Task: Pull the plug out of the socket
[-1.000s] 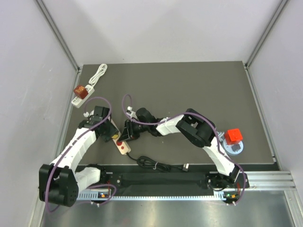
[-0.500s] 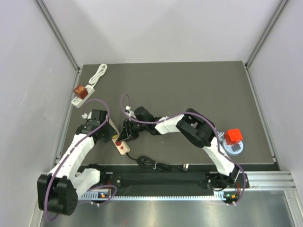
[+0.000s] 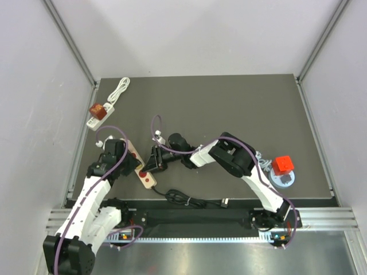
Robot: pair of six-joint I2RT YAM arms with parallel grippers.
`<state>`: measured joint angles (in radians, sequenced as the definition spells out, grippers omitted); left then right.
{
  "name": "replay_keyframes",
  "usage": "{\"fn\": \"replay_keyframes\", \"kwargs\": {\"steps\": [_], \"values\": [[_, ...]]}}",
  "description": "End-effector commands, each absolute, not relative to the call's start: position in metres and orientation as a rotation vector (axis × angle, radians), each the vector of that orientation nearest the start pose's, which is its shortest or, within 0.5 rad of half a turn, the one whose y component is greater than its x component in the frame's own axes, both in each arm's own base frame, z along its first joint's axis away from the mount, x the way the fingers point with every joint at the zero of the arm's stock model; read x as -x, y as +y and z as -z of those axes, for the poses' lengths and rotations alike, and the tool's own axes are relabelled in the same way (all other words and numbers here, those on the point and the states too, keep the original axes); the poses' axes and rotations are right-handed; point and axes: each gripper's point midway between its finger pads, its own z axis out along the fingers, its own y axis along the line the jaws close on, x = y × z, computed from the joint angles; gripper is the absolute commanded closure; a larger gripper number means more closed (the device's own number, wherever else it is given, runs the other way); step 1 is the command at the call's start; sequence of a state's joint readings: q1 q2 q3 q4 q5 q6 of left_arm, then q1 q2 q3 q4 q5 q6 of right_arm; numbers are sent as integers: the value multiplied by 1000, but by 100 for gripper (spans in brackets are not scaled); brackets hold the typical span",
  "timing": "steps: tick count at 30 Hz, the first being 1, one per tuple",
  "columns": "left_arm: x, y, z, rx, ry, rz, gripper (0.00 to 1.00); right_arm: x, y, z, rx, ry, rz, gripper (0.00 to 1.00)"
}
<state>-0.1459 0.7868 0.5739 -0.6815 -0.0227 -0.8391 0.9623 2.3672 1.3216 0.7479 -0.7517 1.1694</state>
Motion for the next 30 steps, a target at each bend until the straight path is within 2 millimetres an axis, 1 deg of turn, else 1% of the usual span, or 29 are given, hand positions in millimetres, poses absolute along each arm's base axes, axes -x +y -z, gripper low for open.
{"fn": "replay_keyframes", "kwargs": {"steps": [1,2,3,4,5,6,7,8,9,11,13,14,15,16,17,18,19,20,21,22,24,25,27,28,29,30], "values": [[-258,-79,-180,728,2090,614,100,-214,511,28,188,2637,-1680,100],[-250,-74,-160,780,2190,543,100,-217,510,32,225,2646,-1613,100],[-248,-73,-156,828,2220,524,100,-214,499,43,225,2738,-1484,100],[-251,-68,-159,866,2222,483,100,-222,502,45,303,2699,-1379,100],[-248,-67,-149,915,2266,465,100,-226,500,46,332,2700,-1309,100],[-248,-70,-148,969,2271,488,100,-222,487,59,340,2775,-1182,100],[-248,-73,-148,998,2275,513,100,-229,486,60,348,2755,-1101,100],[-250,-83,-150,1003,2286,581,100,-229,486,60,373,2749,-1082,100],[-259,-89,-159,1000,2247,646,100,-230,484,61,368,2754,-1082,100],[-265,-100,-172,931,2219,737,100,-231,485,63,348,2755,-1103,100],[-276,-106,-191,838,2142,812,100,-227,488,61,306,2772,-1190,100],[-275,-106,-201,794,2104,821,100,-225,490,61,296,2774,-1229,100],[-274,-103,-204,778,2078,810,100,-227,496,57,287,2744,-1290,100],[-276,-103,-207,740,2037,824,100,-226,497,54,280,2746,-1332,100],[-272,-101,-218,697,1983,829,100,-227,498,51,266,2742,-1359,100],[-270,-98,-219,695,1957,820,100,-225,501,48,278,2736,-1403,100],[-270,-97,-218,675,1929,822,100,-228,500,46,249,2738,-1432,100],[-265,-96,-225,650,1899,823,100,-230,500,43,228,2733,-1468,100],[-263,-96,-227,637,1893,821,100,-230,504,38,236,2699,-1553,100],[-261,-97,-231,612,1876,831,100,-236,503,32,181,2675,-1613,100],[-259,-97,-238,580,1846,837,100,-237,500,32,173,2685,-1637,100],[-258,-94,-241,580,1829,827,100,-239,499,31,170,2681,-1643,100],[-258,-88,-236,604,1851,778,100,-241,498,33,180,2698,-1613,100],[-262,-82,-232,632,1876,727,100,-244,499,33,218,2685,-1586,100],[-260,-78,-222,664,1924,688,100,-242,494,38,221,2730,-1531,100],[-260,-75,-215,695,1959,653,100,-247,492,43,222,2736,-1454,100]]}}
